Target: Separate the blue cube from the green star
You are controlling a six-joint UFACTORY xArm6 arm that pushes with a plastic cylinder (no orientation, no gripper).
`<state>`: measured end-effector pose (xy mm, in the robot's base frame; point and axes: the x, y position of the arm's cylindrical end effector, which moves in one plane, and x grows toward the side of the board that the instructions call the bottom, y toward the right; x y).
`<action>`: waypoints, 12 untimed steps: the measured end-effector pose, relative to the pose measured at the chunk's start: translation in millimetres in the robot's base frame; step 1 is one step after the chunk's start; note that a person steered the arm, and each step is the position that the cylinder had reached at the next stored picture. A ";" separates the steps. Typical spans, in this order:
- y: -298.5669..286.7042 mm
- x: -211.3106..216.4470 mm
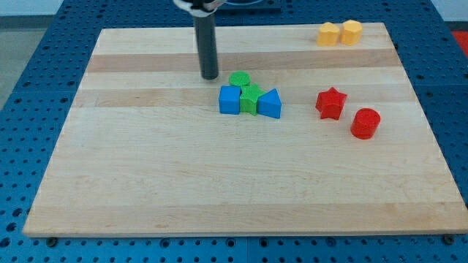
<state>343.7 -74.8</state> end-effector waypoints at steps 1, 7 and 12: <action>-21.3 34.7; 54.8 48.0; 168.6 16.4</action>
<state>360.1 93.8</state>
